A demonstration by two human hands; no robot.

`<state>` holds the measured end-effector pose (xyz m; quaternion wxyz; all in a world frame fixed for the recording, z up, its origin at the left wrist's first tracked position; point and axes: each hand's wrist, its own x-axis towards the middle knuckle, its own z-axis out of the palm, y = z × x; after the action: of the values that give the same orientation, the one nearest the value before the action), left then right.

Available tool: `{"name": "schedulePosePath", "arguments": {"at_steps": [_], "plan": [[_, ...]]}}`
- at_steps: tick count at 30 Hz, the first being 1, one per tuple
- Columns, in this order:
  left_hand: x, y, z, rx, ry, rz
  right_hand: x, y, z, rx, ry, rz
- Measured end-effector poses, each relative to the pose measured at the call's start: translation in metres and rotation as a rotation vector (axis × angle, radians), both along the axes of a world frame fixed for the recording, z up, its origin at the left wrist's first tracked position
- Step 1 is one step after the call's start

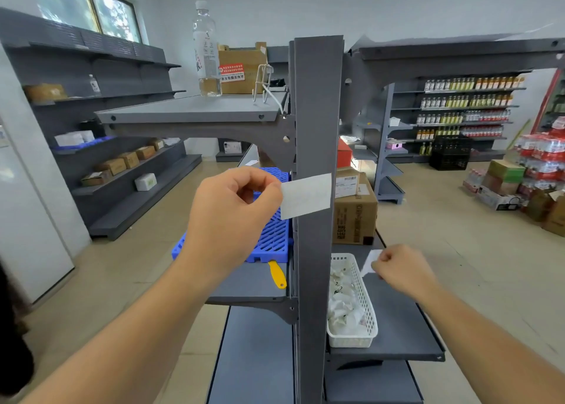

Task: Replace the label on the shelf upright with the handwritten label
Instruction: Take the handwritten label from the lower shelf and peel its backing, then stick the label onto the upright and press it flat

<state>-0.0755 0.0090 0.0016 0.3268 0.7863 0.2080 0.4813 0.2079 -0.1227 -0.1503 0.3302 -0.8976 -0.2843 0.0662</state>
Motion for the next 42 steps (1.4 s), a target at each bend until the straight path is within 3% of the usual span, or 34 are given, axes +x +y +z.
{"name": "schedulePosePath", "arguments": {"at_steps": [8,24,27,32,35,37,42], "plan": [[-0.014,0.005,-0.003,0.051,-0.001,0.043,0.010,0.030,-0.049,-0.374,-0.021,0.147],[-0.009,0.009,-0.004,0.101,0.014,0.049,0.006,0.055,-0.048,-0.348,-0.078,0.183],[-0.007,0.008,-0.002,0.097,-0.014,0.043,0.001,0.049,-0.036,-0.211,-0.098,0.129],[-0.005,0.005,0.003,0.125,-0.049,0.031,-0.044,0.027,0.019,0.450,-0.099,-0.022],[-0.001,0.003,0.006,0.139,-0.076,0.029,-0.082,0.009,0.070,0.759,-0.101,0.059],[0.003,-0.001,0.008,0.163,-0.095,0.018,-0.110,-0.006,0.106,0.853,-0.059,0.196],[0.006,-0.015,0.009,0.388,-0.118,0.070,-0.154,-0.016,0.160,0.834,0.145,0.467]]}}
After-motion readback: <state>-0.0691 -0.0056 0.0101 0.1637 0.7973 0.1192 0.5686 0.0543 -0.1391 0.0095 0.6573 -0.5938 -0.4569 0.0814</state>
